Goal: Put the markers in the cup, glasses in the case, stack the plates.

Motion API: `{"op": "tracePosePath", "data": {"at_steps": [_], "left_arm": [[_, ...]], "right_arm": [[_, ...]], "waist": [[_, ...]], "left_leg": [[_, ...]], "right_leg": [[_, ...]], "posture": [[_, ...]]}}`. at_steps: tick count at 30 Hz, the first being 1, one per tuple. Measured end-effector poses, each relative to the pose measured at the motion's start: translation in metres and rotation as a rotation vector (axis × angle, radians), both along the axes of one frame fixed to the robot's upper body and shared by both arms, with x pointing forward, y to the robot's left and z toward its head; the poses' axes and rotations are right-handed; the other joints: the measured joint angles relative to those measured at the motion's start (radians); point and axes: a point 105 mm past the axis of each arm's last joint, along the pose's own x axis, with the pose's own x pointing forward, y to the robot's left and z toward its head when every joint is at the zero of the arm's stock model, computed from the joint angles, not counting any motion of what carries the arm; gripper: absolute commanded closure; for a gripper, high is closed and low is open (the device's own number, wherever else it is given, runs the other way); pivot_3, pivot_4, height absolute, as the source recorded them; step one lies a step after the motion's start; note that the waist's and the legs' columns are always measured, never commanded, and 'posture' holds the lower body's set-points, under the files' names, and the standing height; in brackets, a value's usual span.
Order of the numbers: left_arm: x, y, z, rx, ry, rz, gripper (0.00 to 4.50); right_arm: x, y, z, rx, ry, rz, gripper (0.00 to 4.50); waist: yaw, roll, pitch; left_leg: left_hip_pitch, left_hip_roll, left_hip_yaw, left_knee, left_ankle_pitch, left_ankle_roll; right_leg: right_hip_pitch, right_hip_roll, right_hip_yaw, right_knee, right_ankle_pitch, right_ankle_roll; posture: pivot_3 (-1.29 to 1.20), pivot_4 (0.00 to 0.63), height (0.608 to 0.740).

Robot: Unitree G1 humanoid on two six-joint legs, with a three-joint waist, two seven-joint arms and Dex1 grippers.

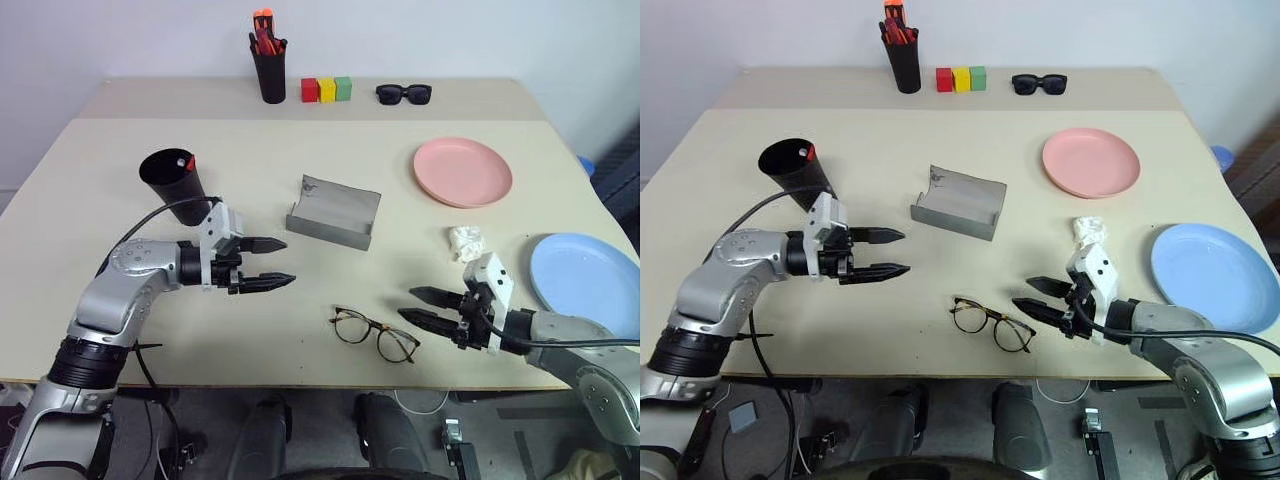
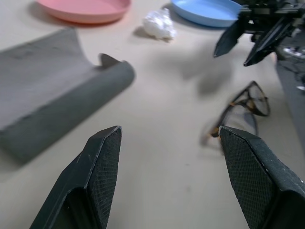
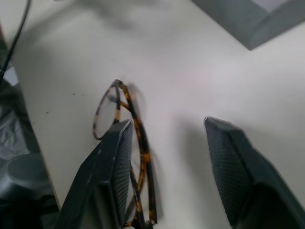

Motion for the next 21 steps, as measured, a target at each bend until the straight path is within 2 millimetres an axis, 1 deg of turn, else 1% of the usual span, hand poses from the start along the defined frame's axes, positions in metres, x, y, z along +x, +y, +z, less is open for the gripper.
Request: {"op": "tracePosePath", "data": {"at_steps": [5,7,10,12,15,17,21], "left_arm": [[-0.021,0.002,-0.012,0.034,0.038,-0.046,1.14],[-0.029,0.006,-0.012,0.070,0.040,-0.079,1.14],[-0.035,0.009,-0.010,0.090,0.035,-0.106,1.14],[-0.045,0.016,-0.012,0.125,0.051,-0.139,1.14],[-0.050,0.023,-0.008,0.155,0.031,-0.165,1.14],[-0.051,0.022,-0.007,0.155,0.022,-0.181,1.14],[-0.054,0.021,-0.005,0.164,0.001,-0.209,1.14]], "right_arm": [[-0.003,0.007,-0.003,-0.018,0.035,0.150,2.12],[-0.002,0.010,-0.007,-0.024,0.045,0.181,2.12],[0.002,0.011,-0.010,-0.035,0.046,0.206,2.12],[0.008,0.014,-0.012,-0.047,0.043,0.232,2.12],[0.008,0.016,-0.025,-0.060,0.076,0.263,2.12],[0.008,0.022,-0.029,-0.058,0.085,0.295,2.12],[0.007,0.022,-0.034,-0.073,0.095,0.327,2.12]], "waist": [[0.007,-0.001,0.000],[0.007,-0.001,0.000],[0.012,-0.001,0.000],[0.005,-0.001,0.001],[0.007,-0.001,0.001],[0.010,-0.001,0.001],[0.009,-0.001,0.001]], "left_leg": [[0.000,0.000,0.000,0.000,0.000,0.000],[0.000,0.000,0.000,0.000,0.000,0.000],[0.000,0.000,0.000,0.001,0.000,0.000],[0.000,0.000,0.000,0.000,0.000,0.000],[0.000,0.000,0.000,0.000,0.000,0.000],[0.000,0.000,0.000,0.000,0.000,0.000],[-0.001,0.000,0.000,0.000,0.000,0.000]], "right_leg": [[0.000,0.000,0.000,0.000,-0.001,-0.002],[0.000,0.000,0.000,0.000,-0.002,-0.003],[0.000,0.000,0.000,-0.001,-0.002,-0.003],[0.000,0.000,0.000,-0.001,-0.002,-0.003],[0.000,0.000,0.000,0.000,-0.002,-0.003],[0.000,0.000,0.000,0.000,-0.002,-0.003],[0.000,0.000,0.000,0.000,-0.002,-0.003]], "posture": [[0.00,0.150,0.740],[0.00,0.150,0.740],[0.00,0.150,0.740],[0.00,0.150,0.740],[0.00,0.150,0.740],[0.00,0.150,0.740],[0.00,0.150,0.740]]}}
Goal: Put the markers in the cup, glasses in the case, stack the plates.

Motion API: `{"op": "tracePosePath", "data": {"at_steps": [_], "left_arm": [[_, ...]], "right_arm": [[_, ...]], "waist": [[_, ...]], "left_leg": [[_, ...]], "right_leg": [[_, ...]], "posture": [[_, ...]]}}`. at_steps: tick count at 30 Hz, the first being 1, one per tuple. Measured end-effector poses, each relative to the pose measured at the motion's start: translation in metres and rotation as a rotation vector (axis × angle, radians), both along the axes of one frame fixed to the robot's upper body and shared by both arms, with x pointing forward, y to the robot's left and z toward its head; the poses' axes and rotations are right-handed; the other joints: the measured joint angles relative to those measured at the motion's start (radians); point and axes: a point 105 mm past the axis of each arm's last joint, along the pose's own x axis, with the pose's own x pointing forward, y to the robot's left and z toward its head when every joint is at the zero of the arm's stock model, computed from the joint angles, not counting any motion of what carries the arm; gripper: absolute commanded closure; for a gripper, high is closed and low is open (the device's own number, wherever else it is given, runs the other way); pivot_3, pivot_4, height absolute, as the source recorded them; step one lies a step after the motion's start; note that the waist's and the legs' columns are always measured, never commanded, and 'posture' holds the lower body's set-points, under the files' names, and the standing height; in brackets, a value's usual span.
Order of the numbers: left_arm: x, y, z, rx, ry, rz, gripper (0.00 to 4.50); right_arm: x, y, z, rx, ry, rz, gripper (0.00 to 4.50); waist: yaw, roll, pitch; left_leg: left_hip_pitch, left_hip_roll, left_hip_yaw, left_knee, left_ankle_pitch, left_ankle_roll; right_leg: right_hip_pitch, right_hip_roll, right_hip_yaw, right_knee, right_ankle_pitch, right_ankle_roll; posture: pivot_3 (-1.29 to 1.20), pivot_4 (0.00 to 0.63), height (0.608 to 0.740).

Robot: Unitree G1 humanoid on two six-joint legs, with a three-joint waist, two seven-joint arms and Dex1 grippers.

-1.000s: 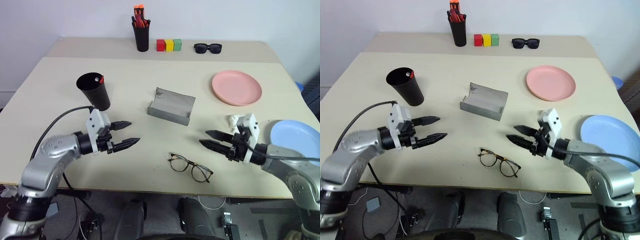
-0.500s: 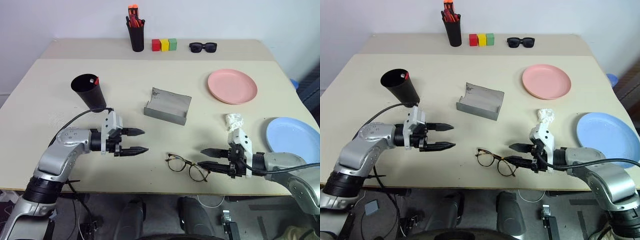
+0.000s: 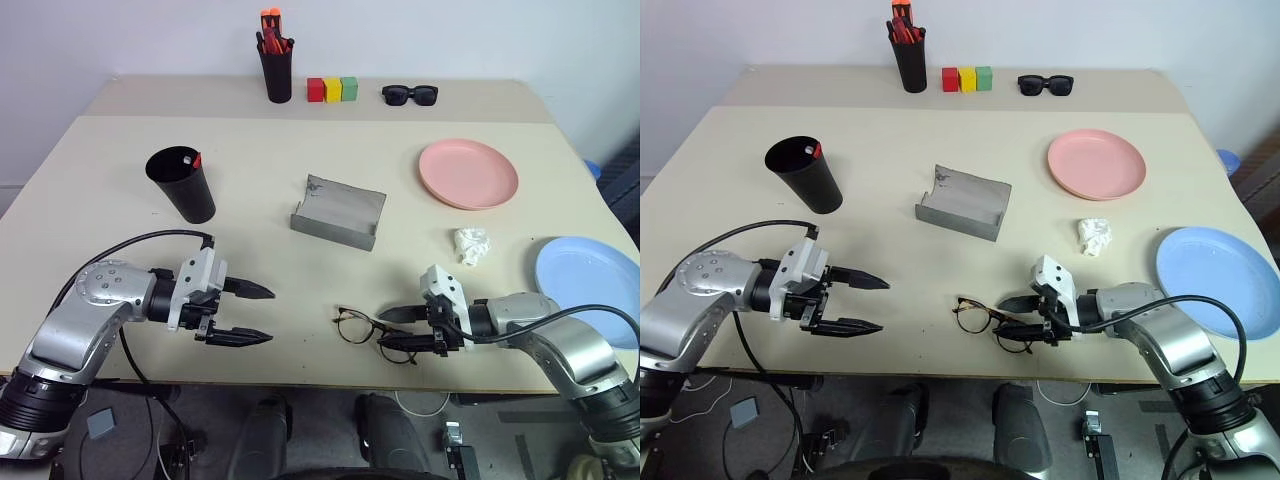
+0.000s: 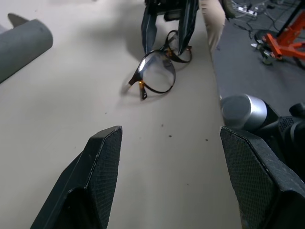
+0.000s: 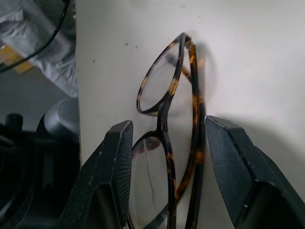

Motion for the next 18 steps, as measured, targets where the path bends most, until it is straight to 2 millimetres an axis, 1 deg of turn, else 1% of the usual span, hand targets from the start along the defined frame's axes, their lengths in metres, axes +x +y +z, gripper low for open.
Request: {"op": "tracePosePath", "data": {"at_steps": [5,8,10,11,12,13,15,18], "left_arm": [[0.002,-0.002,0.005,0.002,-0.031,-0.015,1.14],[0.004,-0.003,0.005,0.004,-0.041,-0.016,1.14],[0.004,-0.005,0.004,0.002,-0.041,-0.019,1.14],[0.004,-0.005,0.003,0.001,-0.044,-0.018,1.14],[0.005,-0.005,0.003,0.000,-0.044,-0.015,1.14],[0.006,-0.006,0.003,-0.001,-0.047,-0.014,1.14],[0.007,-0.006,0.002,-0.001,-0.051,-0.010,1.14],[0.007,-0.006,0.002,-0.005,-0.058,-0.010,1.14]], "right_arm": [[-0.001,-0.002,-0.002,-0.004,0.013,0.010,2.12],[-0.001,-0.002,-0.002,-0.009,0.012,0.012,2.95],[-0.001,-0.002,-0.001,-0.006,0.012,0.020,3.92],[-0.001,-0.001,0.001,0.003,0.012,0.030,4.33],[-0.003,0.003,0.006,0.020,0.003,0.056,4.45],[-0.003,0.004,0.008,0.022,-0.008,0.065,4.45],[-0.002,0.004,0.008,0.022,-0.008,0.062,4.45],[-0.002,0.004,0.008,0.022,-0.008,0.061,4.45]], "waist": [[0.000,0.000,0.000],[-0.002,0.000,0.000],[-0.002,0.000,0.000],[-0.003,0.000,0.000],[-0.004,0.000,0.000],[-0.004,-0.001,0.000],[-0.003,-0.001,0.000],[-0.003,-0.001,0.000]], "left_leg": [[0.000,0.000,0.000,0.000,0.000,0.000],[0.000,0.000,0.000,0.000,0.000,0.000],[0.000,0.000,0.000,0.000,0.000,0.000],[0.001,0.000,0.000,0.000,0.000,0.000],[0.002,0.000,0.000,0.000,0.000,0.000],[0.002,0.000,0.000,0.000,0.000,0.000],[0.003,0.000,0.000,0.000,0.000,0.000],[0.003,0.000,0.000,0.000,0.000,0.000]], "right_leg": [[0.000,0.000,0.000,0.000,0.000,0.000],[0.000,0.000,0.000,0.000,0.001,0.002],[0.000,0.000,0.000,0.000,0.001,0.003],[0.000,0.000,0.000,0.001,0.001,0.003],[0.001,0.000,0.000,0.001,0.001,0.003],[0.002,0.000,0.000,0.001,0.001,0.003],[0.003,0.000,0.000,0.001,0.000,0.000],[0.003,0.000,0.000,0.001,0.000,0.000]], "posture": [[0.00,0.150,0.740],[0.00,0.150,0.740],[0.00,0.150,0.740],[0.00,0.150,0.740],[0.00,0.150,0.740],[0.00,0.150,0.740],[0.00,0.150,0.740],[0.00,0.150,0.740]]}}
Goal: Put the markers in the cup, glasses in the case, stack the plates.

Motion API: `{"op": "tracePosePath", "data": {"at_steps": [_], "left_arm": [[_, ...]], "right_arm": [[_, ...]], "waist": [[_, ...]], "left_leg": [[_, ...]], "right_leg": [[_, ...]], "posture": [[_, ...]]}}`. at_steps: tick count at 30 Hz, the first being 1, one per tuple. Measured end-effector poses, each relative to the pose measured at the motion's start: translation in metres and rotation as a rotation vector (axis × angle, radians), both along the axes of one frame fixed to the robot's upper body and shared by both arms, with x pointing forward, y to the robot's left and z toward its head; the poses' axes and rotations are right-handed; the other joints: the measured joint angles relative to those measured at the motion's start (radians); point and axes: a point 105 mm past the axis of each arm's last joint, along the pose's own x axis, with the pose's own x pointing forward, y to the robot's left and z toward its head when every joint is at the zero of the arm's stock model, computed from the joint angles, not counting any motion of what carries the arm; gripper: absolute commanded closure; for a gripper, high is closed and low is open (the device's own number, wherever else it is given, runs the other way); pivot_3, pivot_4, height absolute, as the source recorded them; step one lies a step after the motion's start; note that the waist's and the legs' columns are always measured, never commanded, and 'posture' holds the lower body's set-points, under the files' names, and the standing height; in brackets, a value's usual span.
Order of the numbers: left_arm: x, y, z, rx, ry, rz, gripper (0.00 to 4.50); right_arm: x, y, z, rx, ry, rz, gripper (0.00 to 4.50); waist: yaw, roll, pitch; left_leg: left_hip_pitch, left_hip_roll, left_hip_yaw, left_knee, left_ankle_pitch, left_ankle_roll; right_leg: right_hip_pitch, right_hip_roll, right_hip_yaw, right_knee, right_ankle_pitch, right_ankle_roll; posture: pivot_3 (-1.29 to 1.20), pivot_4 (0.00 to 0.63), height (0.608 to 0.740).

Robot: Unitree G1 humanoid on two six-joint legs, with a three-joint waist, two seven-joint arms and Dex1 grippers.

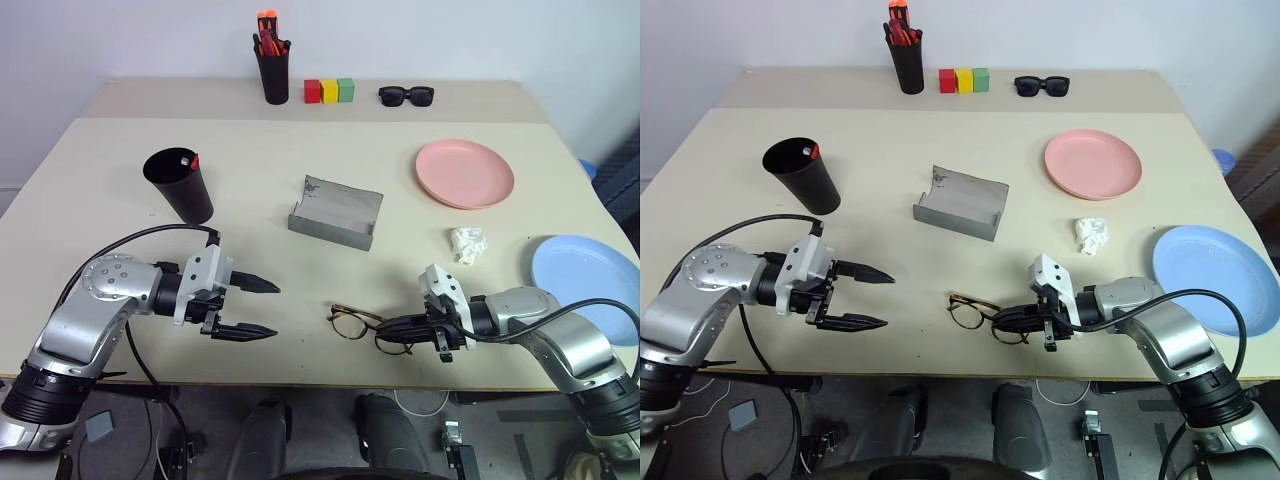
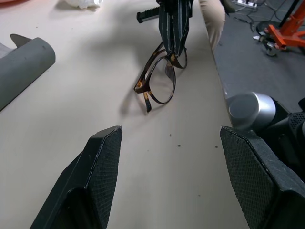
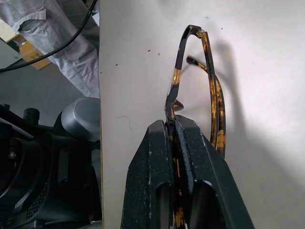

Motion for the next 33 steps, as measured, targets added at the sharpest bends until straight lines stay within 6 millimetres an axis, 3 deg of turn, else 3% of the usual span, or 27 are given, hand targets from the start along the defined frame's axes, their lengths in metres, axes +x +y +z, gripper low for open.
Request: {"op": "tracePosePath", "data": {"at_steps": [6,13,18,21,25,33], "left_arm": [[0.001,-0.002,-0.002,-0.019,-0.010,0.011,1.14],[-0.001,-0.004,-0.009,-0.046,0.000,0.051,1.14],[-0.001,-0.007,-0.009,-0.067,-0.005,0.120,1.14],[-0.002,-0.007,-0.008,-0.078,-0.011,0.165,1.14],[-0.002,-0.004,-0.006,-0.090,-0.024,0.226,1.14],[-0.009,0.002,-0.005,-0.102,-0.038,0.327,1.14]], "right_arm": [[0.007,-0.006,0.009,0.034,0.005,-0.053,4.45],[0.060,-0.009,0.085,0.262,-0.189,-0.178,4.45],[0.096,-0.003,0.115,0.359,-0.280,-0.222,4.45],[0.116,0.005,0.113,0.358,-0.299,-0.228,4.45],[0.137,0.019,0.096,0.338,-0.274,-0.217,4.45],[0.161,0.036,0.074,0.289,-0.273,-0.203,4.45]], "waist": [[0.001,0.000,0.000],[-0.003,0.001,0.001],[-0.003,0.001,0.001],[-0.004,0.001,0.001],[-0.009,0.002,0.001],[-0.033,0.002,0.001]], "left_leg": [[0.000,0.000,0.000,0.000,0.000,0.000],[0.000,0.000,0.000,-0.001,0.000,0.000],[-0.001,0.000,0.000,-0.001,0.000,0.000],[-0.001,0.000,0.000,-0.001,0.000,0.000],[-0.001,0.000,0.000,-0.001,0.000,0.000],[-0.001,0.000,0.000,-0.002,0.000,0.000]], "right_leg": [[0.000,0.000,0.000,0.000,0.000,0.001],[-0.001,0.000,0.000,0.000,0.002,0.003],[-0.001,0.000,0.000,0.000,0.002,0.003],[-0.002,0.000,0.000,0.000,0.002,0.003],[-0.002,0.000,0.000,0.001,0.002,0.003],[-0.003,0.000,0.000,0.001,0.002,0.003]], "posture": [[0.00,0.150,0.740],[0.00,0.150,0.740],[0.00,0.150,0.740],[0.00,0.150,0.740],[0.00,0.150,0.740],[0.00,0.150,0.740]]}}
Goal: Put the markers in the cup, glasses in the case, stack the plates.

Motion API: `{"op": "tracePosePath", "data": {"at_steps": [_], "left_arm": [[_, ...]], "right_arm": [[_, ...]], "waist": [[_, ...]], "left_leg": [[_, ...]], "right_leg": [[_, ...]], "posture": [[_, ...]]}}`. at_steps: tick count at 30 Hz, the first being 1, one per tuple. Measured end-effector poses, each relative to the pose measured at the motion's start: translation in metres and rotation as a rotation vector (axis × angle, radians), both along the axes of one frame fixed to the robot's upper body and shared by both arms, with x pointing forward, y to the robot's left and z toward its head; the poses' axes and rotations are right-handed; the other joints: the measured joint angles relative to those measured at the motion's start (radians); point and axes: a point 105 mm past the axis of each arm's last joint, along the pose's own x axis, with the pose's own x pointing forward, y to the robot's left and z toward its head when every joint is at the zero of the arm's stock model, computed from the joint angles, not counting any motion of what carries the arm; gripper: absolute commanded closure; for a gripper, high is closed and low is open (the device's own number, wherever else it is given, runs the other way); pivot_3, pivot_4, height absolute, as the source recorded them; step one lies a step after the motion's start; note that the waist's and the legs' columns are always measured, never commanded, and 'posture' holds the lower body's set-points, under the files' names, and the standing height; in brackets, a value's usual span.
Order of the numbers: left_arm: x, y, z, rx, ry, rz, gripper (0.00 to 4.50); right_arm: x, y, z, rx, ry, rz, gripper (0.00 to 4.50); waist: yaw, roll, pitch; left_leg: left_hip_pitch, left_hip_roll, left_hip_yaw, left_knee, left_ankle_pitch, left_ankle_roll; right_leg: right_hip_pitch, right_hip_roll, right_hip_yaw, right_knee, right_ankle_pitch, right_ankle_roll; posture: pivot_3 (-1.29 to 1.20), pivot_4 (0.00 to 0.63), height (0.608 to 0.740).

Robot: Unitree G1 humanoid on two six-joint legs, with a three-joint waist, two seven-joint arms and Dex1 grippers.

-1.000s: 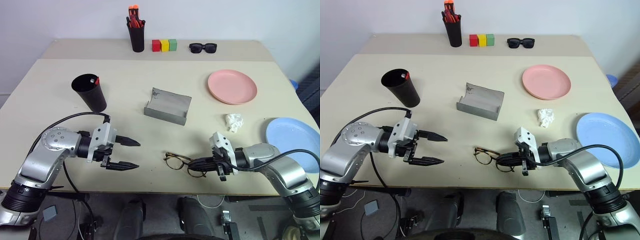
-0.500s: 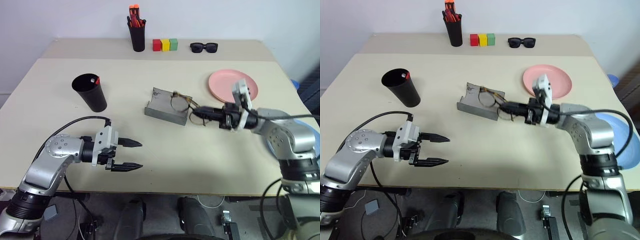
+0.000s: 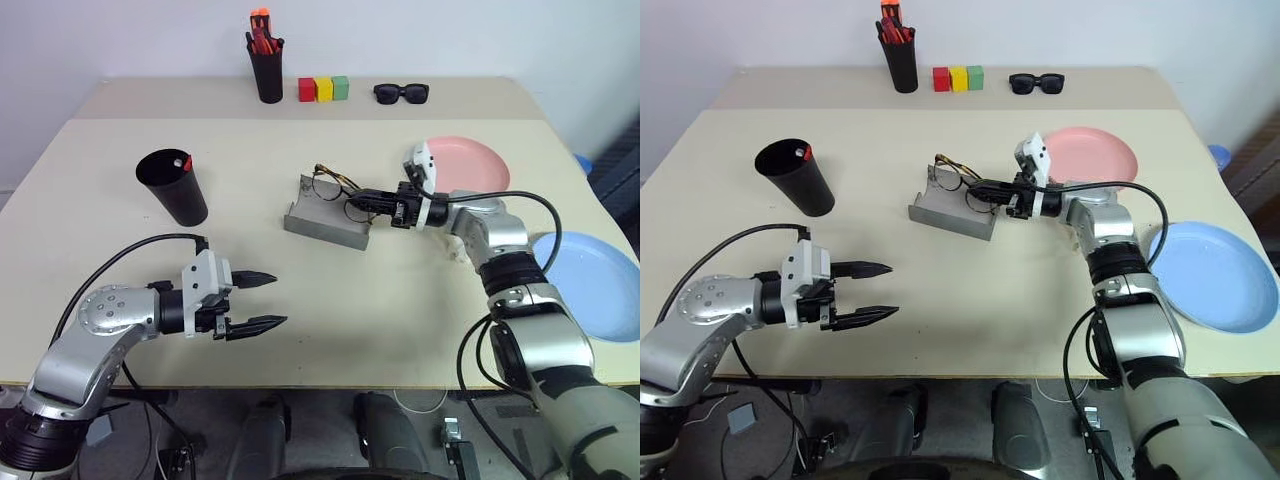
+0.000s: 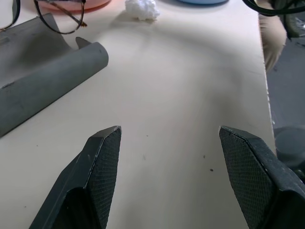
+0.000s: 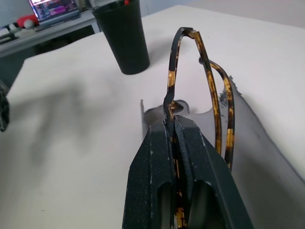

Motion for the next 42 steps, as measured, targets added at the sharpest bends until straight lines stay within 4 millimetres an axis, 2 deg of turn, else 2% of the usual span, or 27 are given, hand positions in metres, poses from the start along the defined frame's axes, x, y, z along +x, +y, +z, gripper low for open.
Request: {"op": "tracePosePath", "data": {"at_steps": [10,13,19,23,25,28,29,31,34,35,39,42], "left_arm": [[-0.009,0.008,0.000,-0.009,-0.004,0.110,1.14],[-0.009,0.010,-0.001,-0.010,-0.003,0.129,1.14],[-0.008,0.011,-0.001,-0.012,-0.008,0.142,1.14],[-0.003,0.010,0.004,-0.027,-0.028,0.153,1.14],[0.008,0.009,0.014,-0.076,-0.066,0.177,1.14],[0.026,0.007,0.034,-0.145,-0.128,0.215,1.14],[0.035,0.007,0.042,-0.168,-0.148,0.230,1.56],[0.051,0.005,0.053,-0.219,-0.148,0.256,2.04],[0.072,-0.001,0.067,-0.245,-0.162,0.260,3.56],[0.087,-0.003,0.073,-0.246,-0.181,0.280,4.02],[0.145,-0.005,0.091,-0.174,-0.300,0.394,4.02],[0.178,-0.017,0.095,-0.063,-0.364,0.386,4.02]], "right_arm": [[-0.002,0.013,-0.019,-0.050,0.038,0.068,4.45],[-0.004,0.014,-0.025,-0.065,0.063,0.086,3.51],[-0.006,0.015,-0.027,-0.064,0.082,0.103,0.43],[-0.004,0.012,-0.023,-0.048,0.062,0.078,0.43],[-0.002,0.008,-0.015,-0.028,0.029,0.057,0.43],[-0.005,-0.010,-0.004,0.003,-0.021,0.004,0.43],[-0.010,-0.020,-0.002,0.019,-0.033,-0.022,0.38],[-0.022,-0.036,-0.005,0.032,-0.030,-0.077,0.38],[-0.043,-0.055,-0.015,0.014,-0.023,-0.164,0.38],[-0.054,-0.063,-0.021,-0.010,-0.027,-0.213,0.38],[-0.090,-0.081,-0.053,-0.188,-0.088,-0.365,0.38],[-0.108,-0.083,-0.057,-0.225,-0.134,-0.436,0.38]], "waist": [[-0.005,0.001,0.000],[-0.006,0.001,0.000],[-0.010,0.001,0.001],[-0.010,0.001,0.001],[-0.005,0.001,0.001],[0.009,0.001,0.000],[0.016,0.001,0.000],[0.023,0.001,0.000],[0.026,0.001,0.000],[0.038,0.002,0.000],[0.035,0.001,0.000],[0.026,0.001,0.000]], "left_leg": [[0.000,0.000,0.000,0.000,0.000,0.000],[0.000,0.000,0.000,0.000,0.000,0.000],[0.000,0.000,0.000,0.000,0.000,0.000],[0.000,0.000,0.000,0.000,0.000,0.000],[0.000,0.000,0.000,0.000,0.000,0.000],[0.000,0.000,-0.001,0.001,0.000,0.000],[0.000,-0.001,-0.001,0.001,0.000,0.000],[0.000,-0.001,-0.001,0.001,0.000,0.000],[0.000,-0.001,-0.001,0.001,0.000,0.000],[0.000,-0.001,-0.002,0.002,0.000,0.000],[-0.001,-0.002,0.000,0.003,0.001,-0.001],[0.000,-0.002,0.000,0.002,0.001,-0.001]], "right_leg": [[-0.001,0.000,0.000,0.002,0.000,0.000],[-0.001,0.000,0.000,0.002,0.000,0.000],[-0.001,0.000,0.000,0.002,0.000,0.000],[-0.001,0.000,0.000,0.002,0.000,0.000],[-0.001,0.000,0.000,0.002,0.000,0.000],[0.000,0.000,0.000,0.002,0.000,0.000],[0.000,0.000,0.000,0.002,0.000,0.000],[0.000,0.000,0.000,0.002,0.000,0.000],[0.000,0.000,0.000,0.003,0.000,0.000],[0.000,0.000,-0.001,0.003,0.000,0.000],[0.001,0.000,0.000,0.001,0.000,0.001],[0.000,0.000,0.001,0.001,0.000,0.001]], "posture": [[0.00,0.150,0.740],[0.00,0.150,0.740],[0.00,0.150,0.740],[0.00,0.150,0.740],[0.00,0.150,0.740],[0.00,0.150,0.740],[0.00,0.150,0.740],[0.00,0.150,0.740],[0.00,0.150,0.740],[0.00,0.150,0.740],[0.00,0.150,0.740],[0.00,0.150,0.740]]}}
